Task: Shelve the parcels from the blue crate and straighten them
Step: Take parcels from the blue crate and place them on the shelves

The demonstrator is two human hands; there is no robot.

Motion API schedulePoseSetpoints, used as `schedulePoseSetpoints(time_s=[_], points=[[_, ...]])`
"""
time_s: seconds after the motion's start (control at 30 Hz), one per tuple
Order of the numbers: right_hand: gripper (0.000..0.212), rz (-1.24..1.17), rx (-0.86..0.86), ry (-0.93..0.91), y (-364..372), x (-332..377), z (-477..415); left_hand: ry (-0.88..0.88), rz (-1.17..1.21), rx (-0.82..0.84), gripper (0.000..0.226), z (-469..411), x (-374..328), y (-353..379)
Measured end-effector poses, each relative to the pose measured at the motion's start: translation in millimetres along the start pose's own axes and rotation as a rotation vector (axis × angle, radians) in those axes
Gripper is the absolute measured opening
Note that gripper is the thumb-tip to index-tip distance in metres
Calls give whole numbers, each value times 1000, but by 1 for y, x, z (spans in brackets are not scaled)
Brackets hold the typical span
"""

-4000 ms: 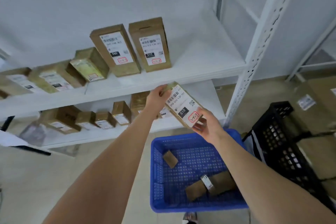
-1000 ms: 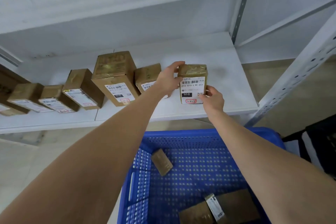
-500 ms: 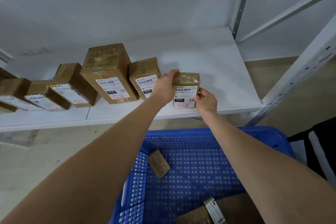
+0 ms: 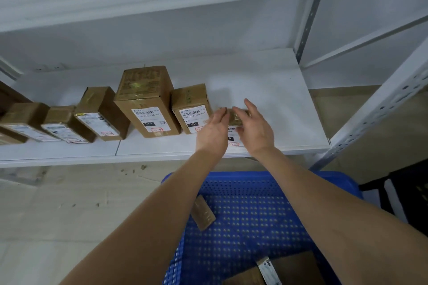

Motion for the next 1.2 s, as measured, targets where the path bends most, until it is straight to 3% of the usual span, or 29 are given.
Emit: schedulePoseSetpoints(time_s=[0.9,1.2], points=[[53,-23,-61,65,10,-15,-38,38,-18,7,72,-36,-2,16],[90,5,99,187,3,-12,-22,-3,-103,107,81,-26,0,0]])
Point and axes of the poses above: each hand's wrist, its own z-axis away from the middle knuckle, its own y-axis out of the palm, x = y × z, the point moved 3 cm from there along -z, towards the middle knuckle, and after that the axes turned 15 degrees about -y, right-handed, at the moved point
